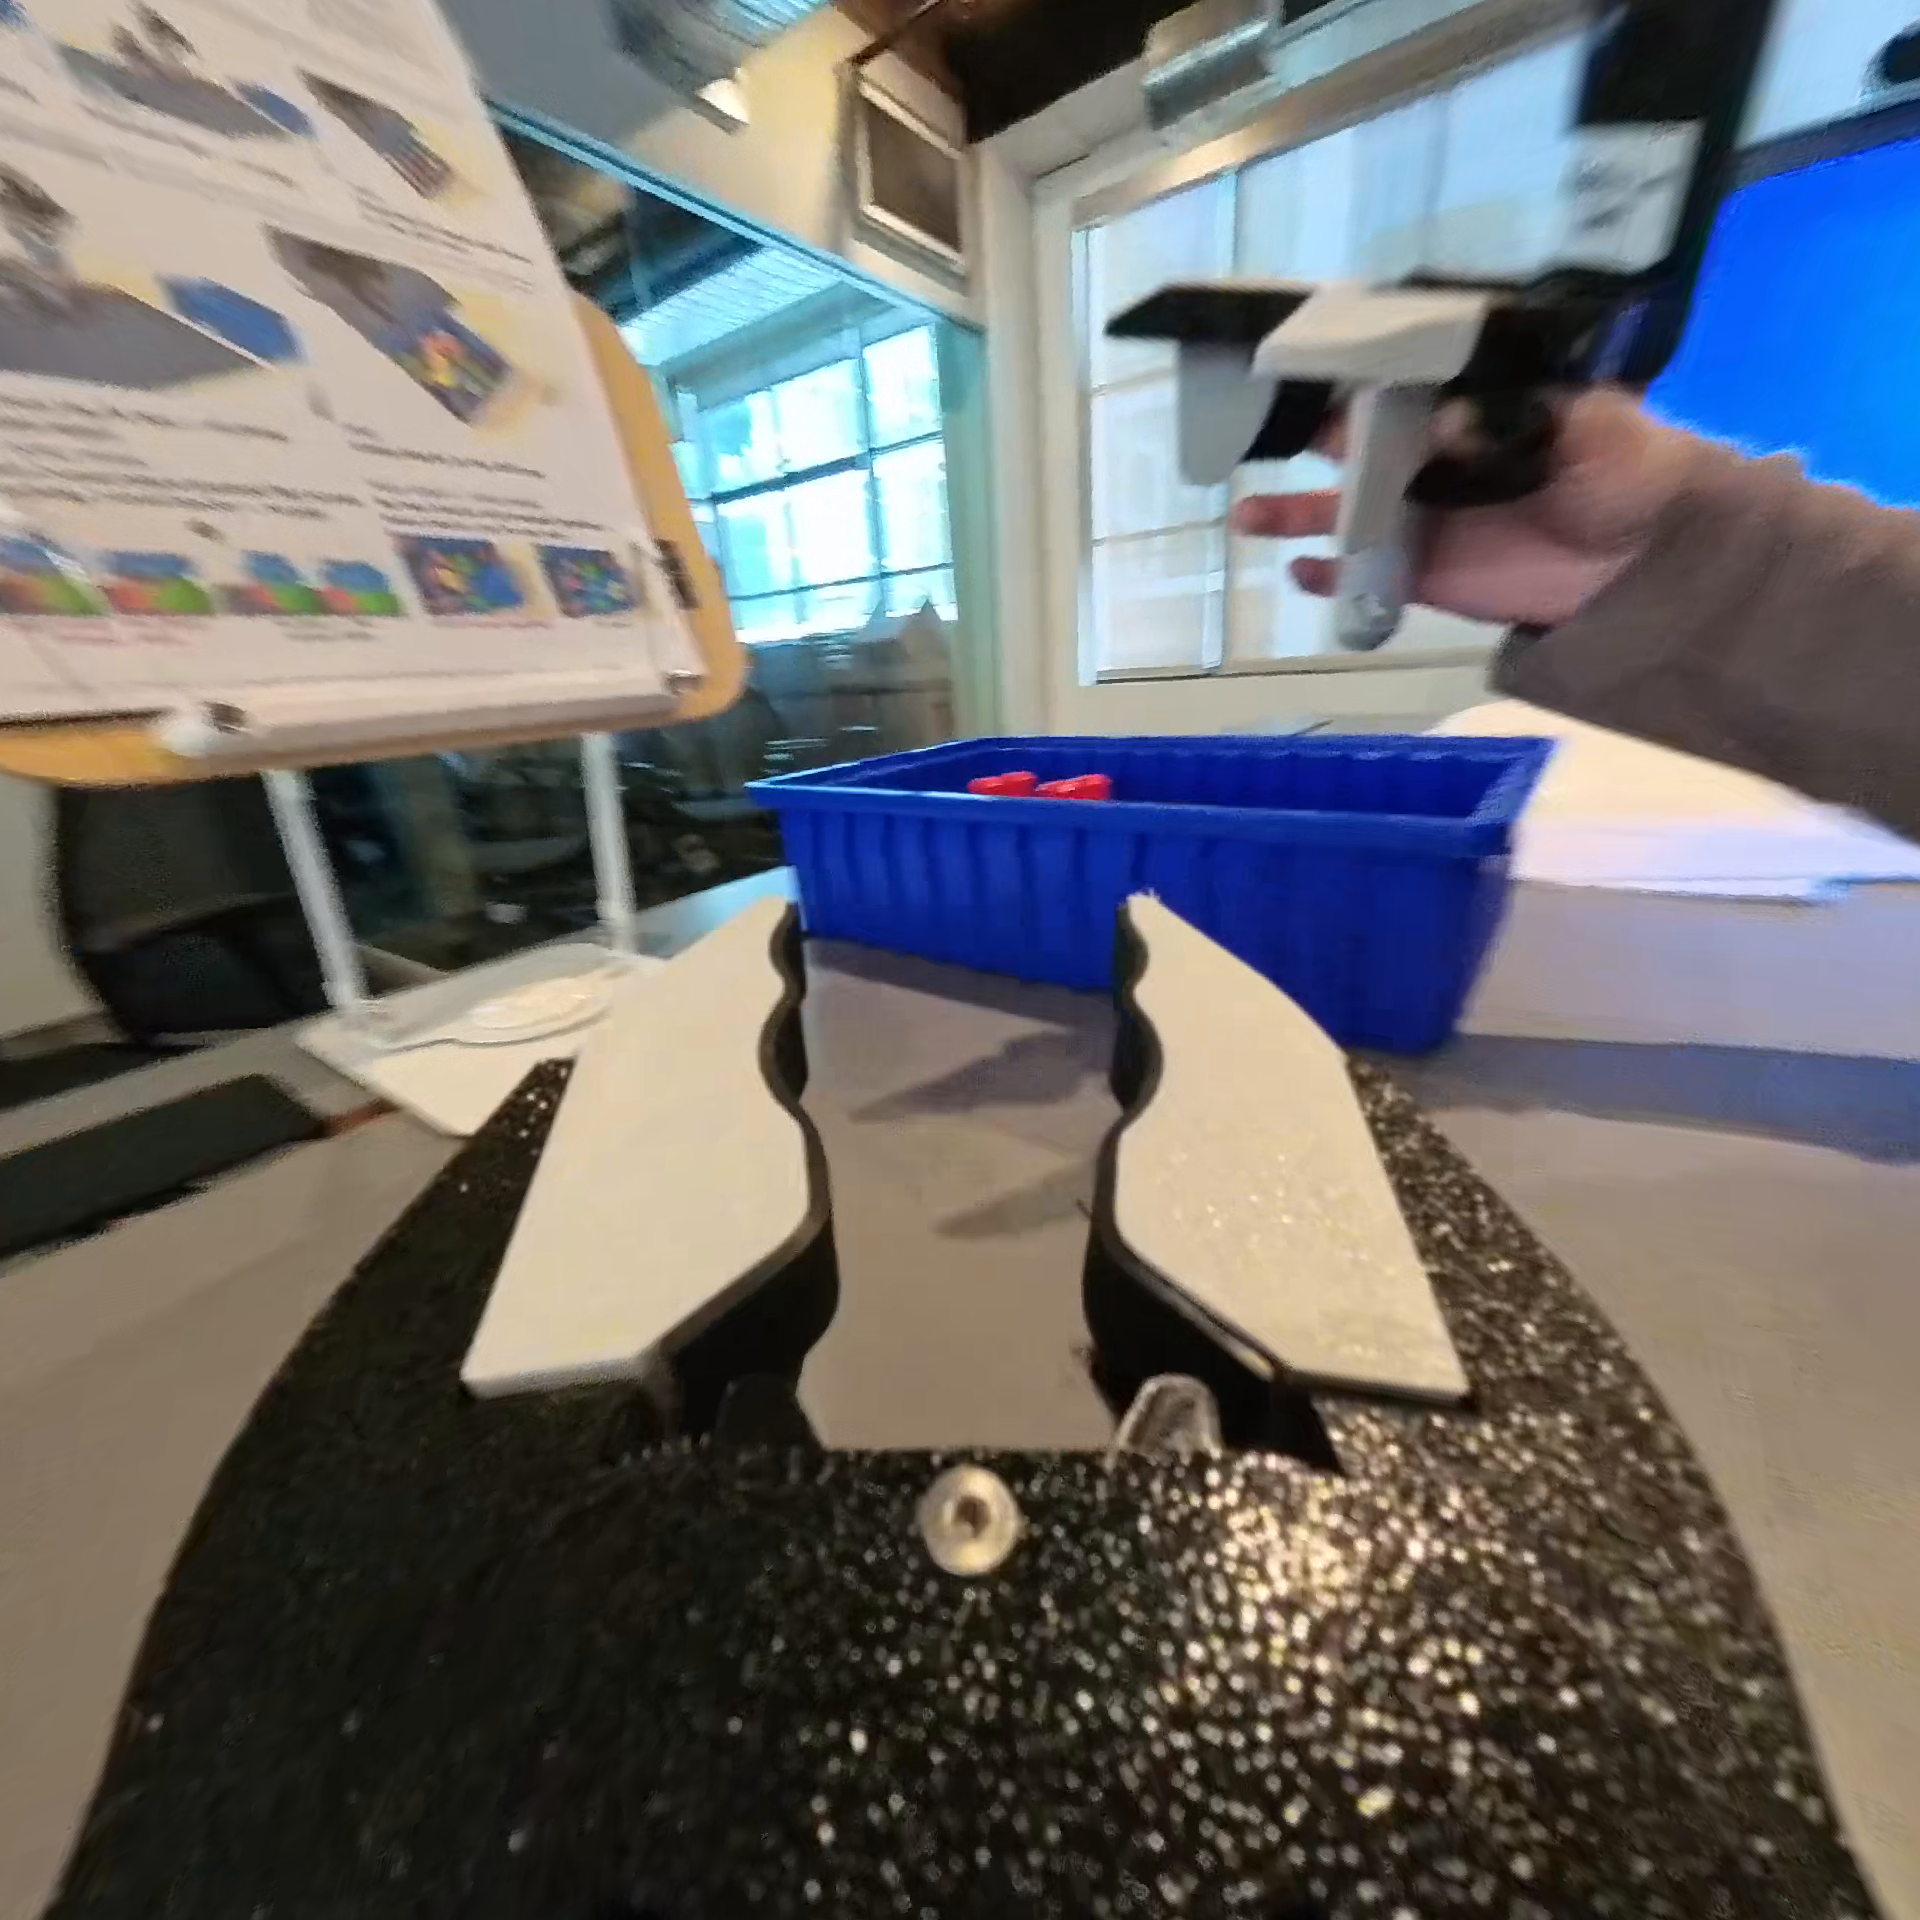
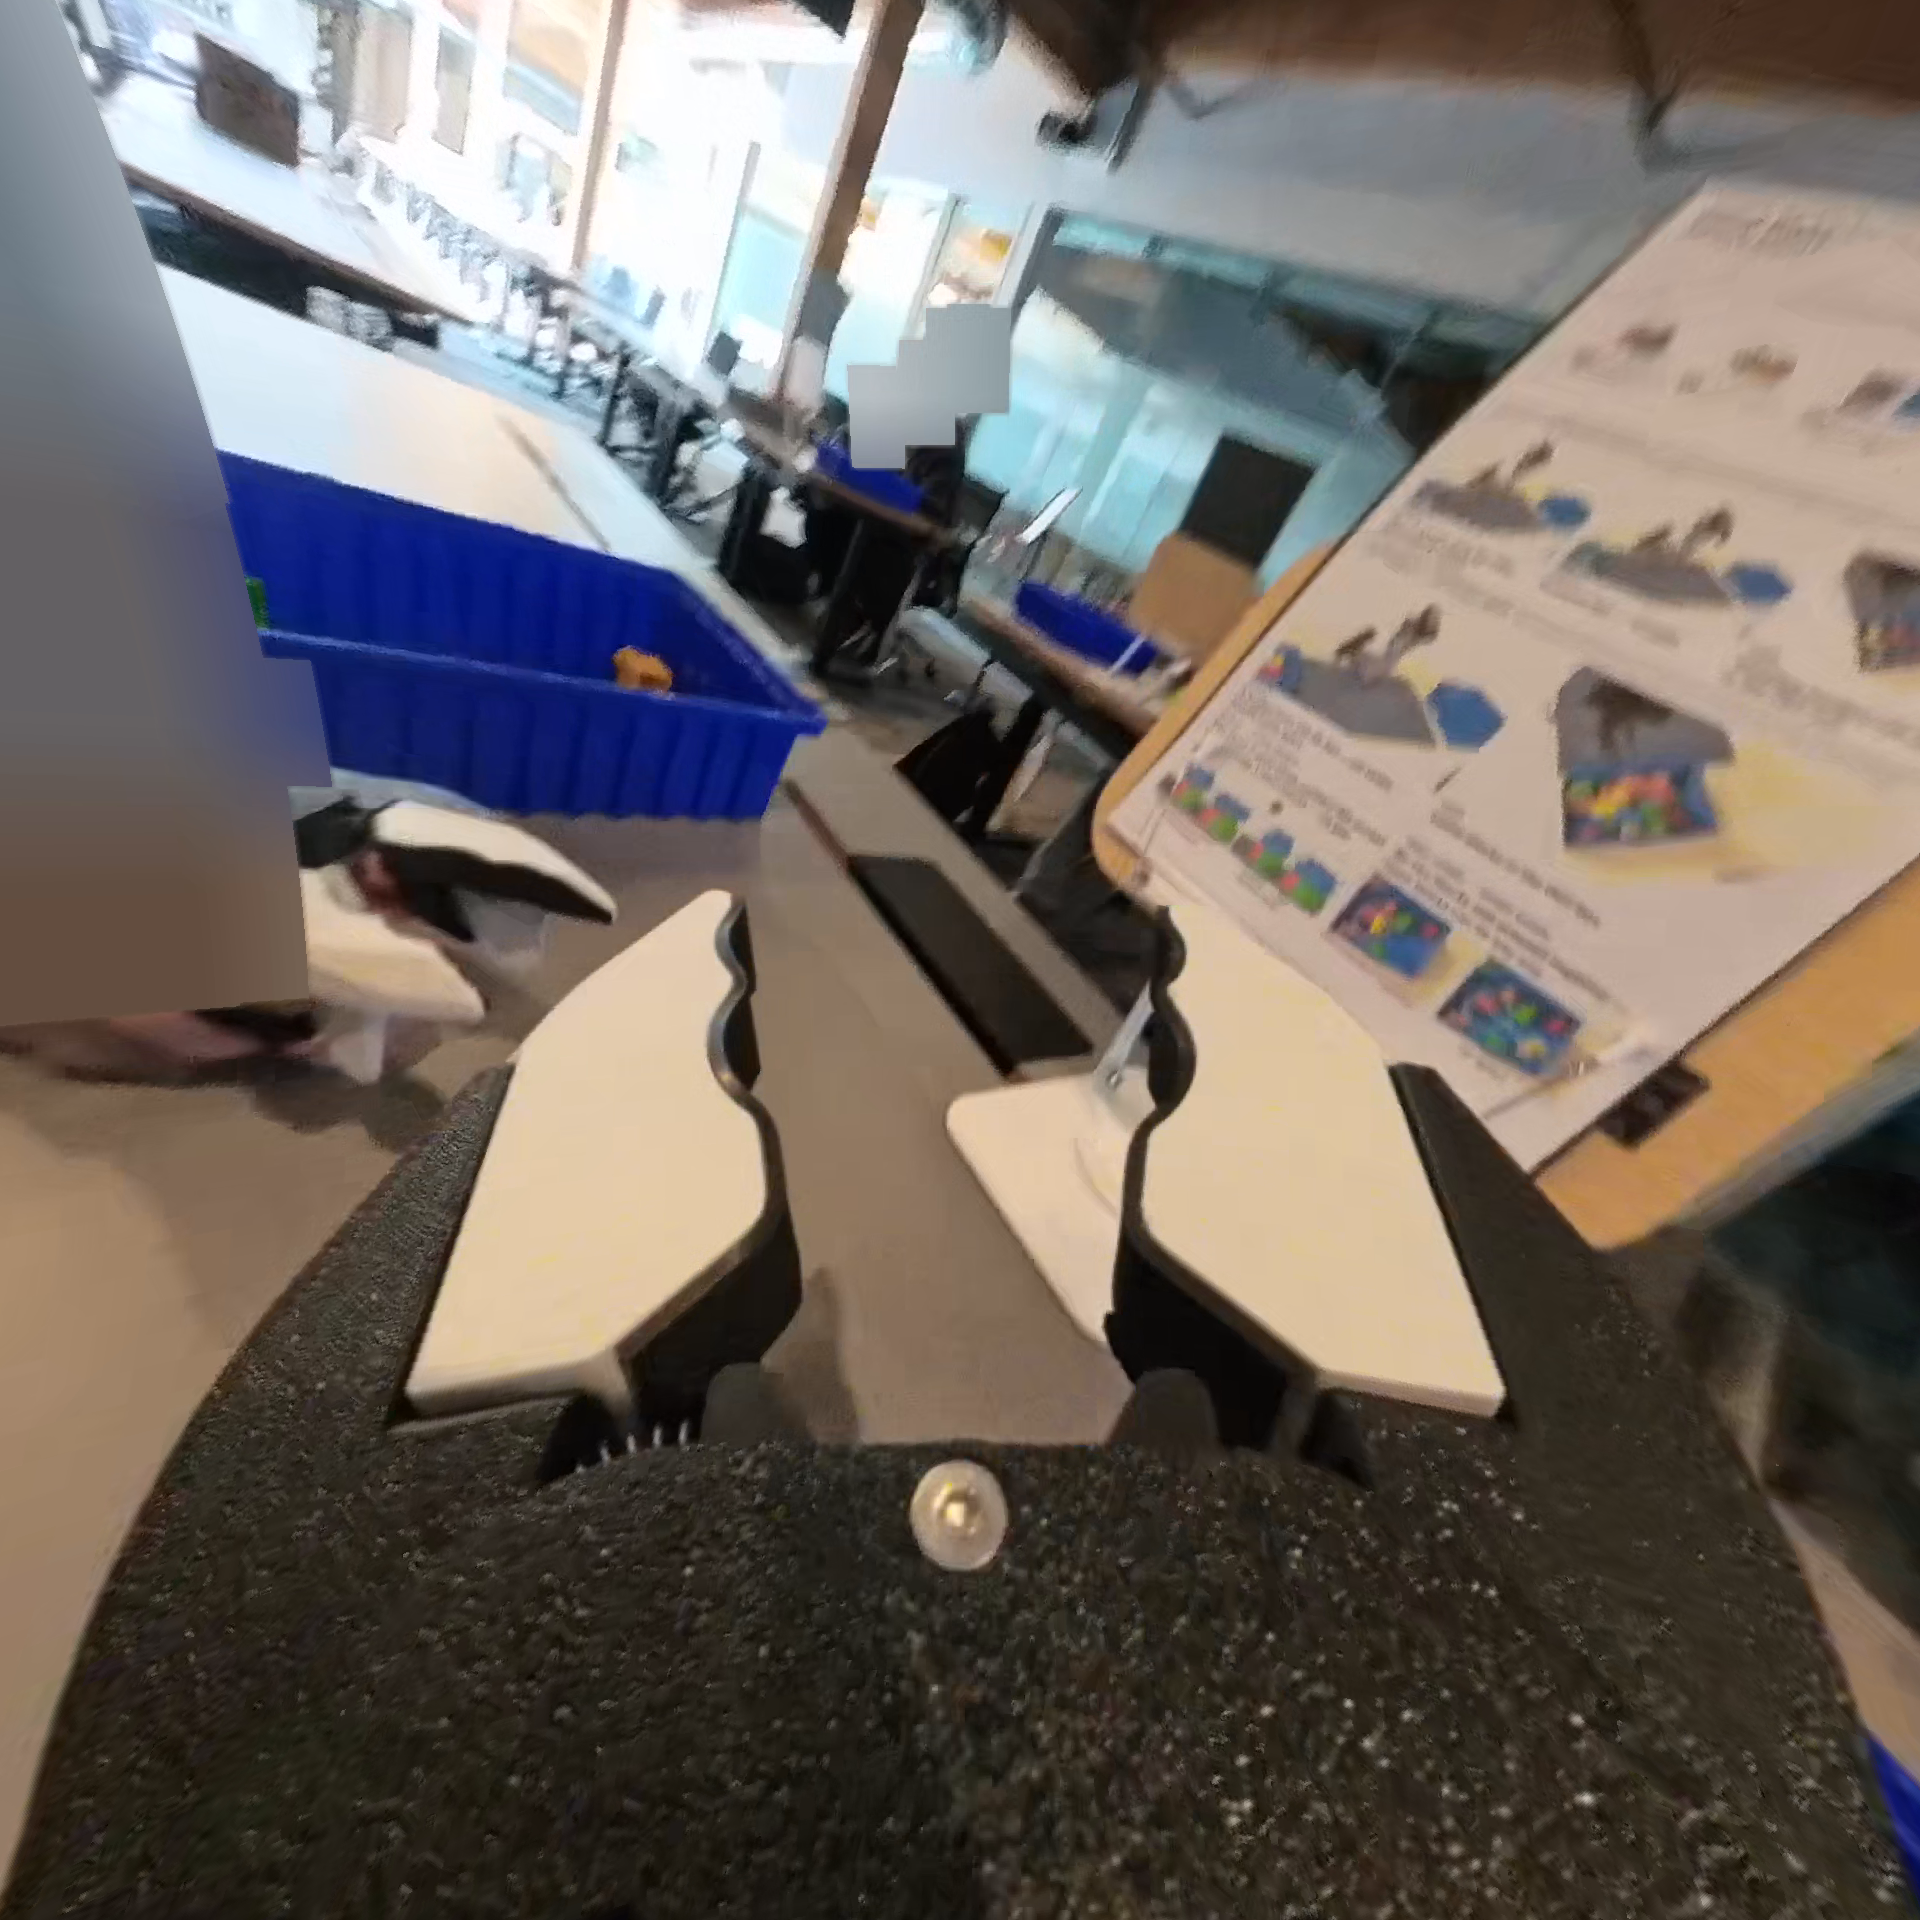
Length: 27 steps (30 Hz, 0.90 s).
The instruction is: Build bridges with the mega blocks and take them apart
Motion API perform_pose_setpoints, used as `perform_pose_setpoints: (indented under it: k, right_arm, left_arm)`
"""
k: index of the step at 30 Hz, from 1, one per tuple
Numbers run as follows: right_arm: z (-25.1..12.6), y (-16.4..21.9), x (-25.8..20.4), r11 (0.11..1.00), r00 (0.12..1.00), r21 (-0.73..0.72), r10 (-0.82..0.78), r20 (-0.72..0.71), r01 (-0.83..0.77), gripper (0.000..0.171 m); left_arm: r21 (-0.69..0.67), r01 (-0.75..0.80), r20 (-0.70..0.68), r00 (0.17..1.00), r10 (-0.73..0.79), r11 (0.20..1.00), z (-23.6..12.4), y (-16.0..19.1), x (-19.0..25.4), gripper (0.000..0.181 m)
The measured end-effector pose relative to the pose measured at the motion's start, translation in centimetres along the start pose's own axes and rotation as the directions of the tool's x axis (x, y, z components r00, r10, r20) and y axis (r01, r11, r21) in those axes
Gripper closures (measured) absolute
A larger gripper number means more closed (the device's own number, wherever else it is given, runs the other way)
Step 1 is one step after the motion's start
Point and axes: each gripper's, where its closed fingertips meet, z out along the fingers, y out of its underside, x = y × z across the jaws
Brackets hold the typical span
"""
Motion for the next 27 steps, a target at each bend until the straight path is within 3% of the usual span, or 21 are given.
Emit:
perform_pose_setpoints:
  k: [2,6,10,11,17,23,27]
  right_arm:
    - [2.8,0.5,-1.6,0.999,0.993,0.022,0.027,-0.114,-0.025,0.098]
    - [7.5,6.0,-3.8,0.977,0.947,-0.049,0.189,-0.259,-0.208,0.088]
    - [8.7,9.6,-5.3,0.961,0.892,0.02,0.264,-0.367,-0.276,0.1]
    - [8.7,9.9,-5.7,0.967,0.896,0.039,0.246,-0.37,-0.25,0.107]
    - [8.9,9.5,-8.0,0.992,0.941,0.09,0.108,-0.32,-0.083,0.114]
    - [8.6,9.6,-7.9,0.985,0.94,0.113,0.157,-0.303,-0.129,0.115]
    - [8.2,10.0,-7.6,0.975,0.935,0.125,0.212,-0.284,-0.183,0.112]
  left_arm:
    - [-0.019,-0.086,0.087,0.992,0.087,0.996,-0.8,-0.1,-1.5,0.128]
    - [-0.045,-0.161,0.154,0.974,0.166,0.986,-2.4,-0.5,-3.5,0.143]
    - [-0.085,-0.2,0.19,0.958,0.213,0.976,-3.6,-0.2,-5.2,0.144]
    - [-0.09,-0.189,0.195,0.96,0.203,0.978,-3.8,-0.1,-5.6,0.144]
    - [-0.088,-0.067,0.206,0.975,0.084,0.994,-3.8,0.6,-6.4,0.14]
    - [-0.09,-0.147,0.172,0.972,0.161,0.985,-3.5,-0.1,-5.2,0.137]
    - [-0.15,-0.191,0.192,0.957,0.218,0.97,-4.1,-2.7,-4.5,0.146]
